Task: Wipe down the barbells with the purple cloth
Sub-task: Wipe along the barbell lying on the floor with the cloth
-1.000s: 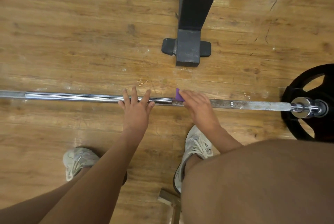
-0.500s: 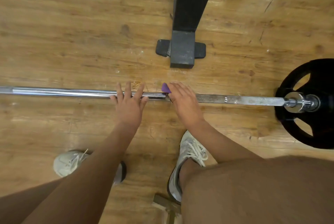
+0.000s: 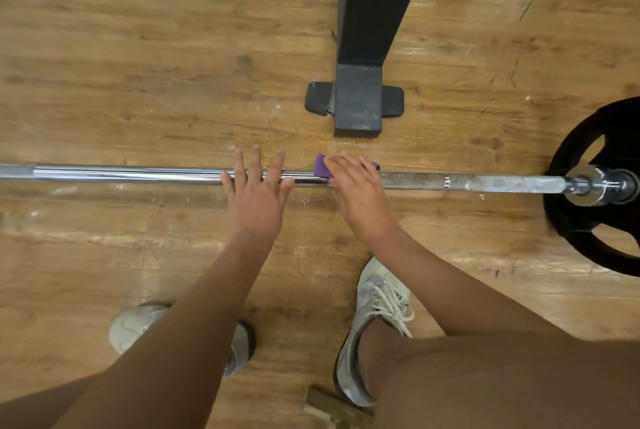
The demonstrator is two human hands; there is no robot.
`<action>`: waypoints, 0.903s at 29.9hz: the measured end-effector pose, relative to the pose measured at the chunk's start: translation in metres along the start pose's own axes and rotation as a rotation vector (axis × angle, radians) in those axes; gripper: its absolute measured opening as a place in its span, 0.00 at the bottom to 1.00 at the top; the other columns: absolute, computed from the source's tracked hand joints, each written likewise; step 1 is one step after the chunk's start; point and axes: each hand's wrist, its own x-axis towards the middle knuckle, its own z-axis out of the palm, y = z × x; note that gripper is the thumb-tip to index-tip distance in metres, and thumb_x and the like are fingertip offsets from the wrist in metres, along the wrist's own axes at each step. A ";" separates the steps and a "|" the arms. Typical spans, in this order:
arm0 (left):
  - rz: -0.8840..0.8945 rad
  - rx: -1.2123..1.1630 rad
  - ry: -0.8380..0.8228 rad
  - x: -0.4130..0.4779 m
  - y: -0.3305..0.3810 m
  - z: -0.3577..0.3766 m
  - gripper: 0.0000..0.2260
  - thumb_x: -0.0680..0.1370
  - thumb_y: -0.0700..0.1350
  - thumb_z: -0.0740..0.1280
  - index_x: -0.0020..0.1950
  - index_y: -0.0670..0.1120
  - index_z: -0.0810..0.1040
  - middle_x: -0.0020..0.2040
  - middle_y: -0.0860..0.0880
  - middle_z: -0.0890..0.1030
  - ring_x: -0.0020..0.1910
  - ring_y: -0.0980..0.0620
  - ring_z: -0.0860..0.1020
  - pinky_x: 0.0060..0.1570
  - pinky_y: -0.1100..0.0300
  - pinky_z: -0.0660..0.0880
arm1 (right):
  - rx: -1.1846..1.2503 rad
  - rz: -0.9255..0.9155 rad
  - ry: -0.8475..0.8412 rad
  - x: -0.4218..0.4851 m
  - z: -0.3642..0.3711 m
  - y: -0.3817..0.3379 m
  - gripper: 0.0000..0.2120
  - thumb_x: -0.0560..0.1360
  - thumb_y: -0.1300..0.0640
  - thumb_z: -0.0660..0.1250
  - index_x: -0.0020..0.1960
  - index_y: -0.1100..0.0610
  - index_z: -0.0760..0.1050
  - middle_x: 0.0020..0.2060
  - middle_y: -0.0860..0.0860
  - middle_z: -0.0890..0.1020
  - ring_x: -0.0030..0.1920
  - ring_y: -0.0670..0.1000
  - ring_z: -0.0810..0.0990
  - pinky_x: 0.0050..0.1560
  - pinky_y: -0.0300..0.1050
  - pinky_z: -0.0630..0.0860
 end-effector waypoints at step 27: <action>-0.008 0.001 -0.109 0.041 0.006 -0.021 0.24 0.85 0.59 0.48 0.82 0.58 0.57 0.82 0.44 0.55 0.81 0.40 0.47 0.75 0.36 0.41 | -0.023 -0.072 -0.274 0.065 -0.024 0.006 0.22 0.85 0.46 0.58 0.77 0.48 0.67 0.75 0.46 0.71 0.73 0.51 0.71 0.67 0.52 0.68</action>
